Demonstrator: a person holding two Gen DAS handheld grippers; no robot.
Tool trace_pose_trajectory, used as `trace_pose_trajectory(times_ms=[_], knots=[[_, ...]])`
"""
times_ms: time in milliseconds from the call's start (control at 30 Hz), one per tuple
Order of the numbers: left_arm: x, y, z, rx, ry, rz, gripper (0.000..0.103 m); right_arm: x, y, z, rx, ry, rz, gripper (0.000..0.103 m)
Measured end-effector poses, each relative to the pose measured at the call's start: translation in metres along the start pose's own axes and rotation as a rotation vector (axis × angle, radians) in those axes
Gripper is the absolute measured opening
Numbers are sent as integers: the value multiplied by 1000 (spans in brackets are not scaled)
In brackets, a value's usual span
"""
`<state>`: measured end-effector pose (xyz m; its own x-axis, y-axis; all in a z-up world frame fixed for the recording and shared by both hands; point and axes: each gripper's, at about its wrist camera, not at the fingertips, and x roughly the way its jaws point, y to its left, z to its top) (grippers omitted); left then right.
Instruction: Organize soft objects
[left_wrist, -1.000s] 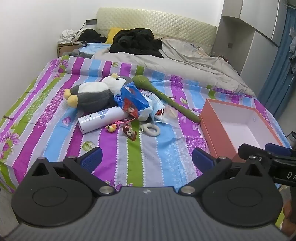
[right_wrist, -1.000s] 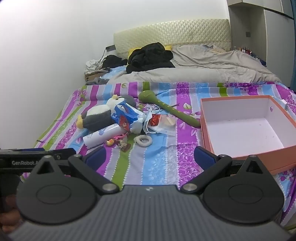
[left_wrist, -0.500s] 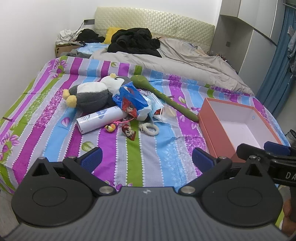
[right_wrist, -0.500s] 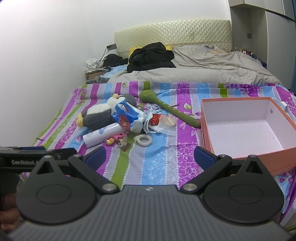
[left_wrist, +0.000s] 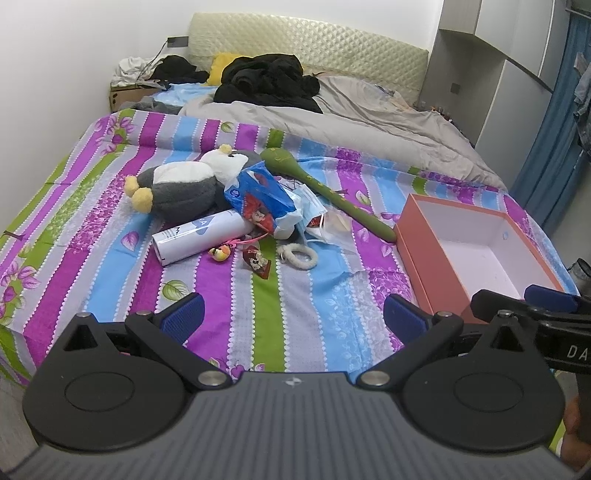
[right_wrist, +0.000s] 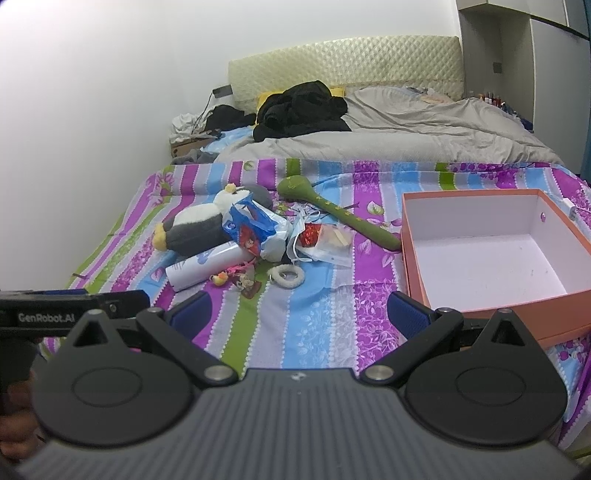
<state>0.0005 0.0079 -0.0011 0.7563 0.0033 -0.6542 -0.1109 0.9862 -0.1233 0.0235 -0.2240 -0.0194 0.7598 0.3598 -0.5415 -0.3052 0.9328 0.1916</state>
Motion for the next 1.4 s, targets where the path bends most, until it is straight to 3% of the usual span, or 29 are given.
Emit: trace_pose_trajectory(times_ms=[1400], knots=[[10,6,-4,-26,42,-15,103,5,-1,-1,-15,21,5,103]])
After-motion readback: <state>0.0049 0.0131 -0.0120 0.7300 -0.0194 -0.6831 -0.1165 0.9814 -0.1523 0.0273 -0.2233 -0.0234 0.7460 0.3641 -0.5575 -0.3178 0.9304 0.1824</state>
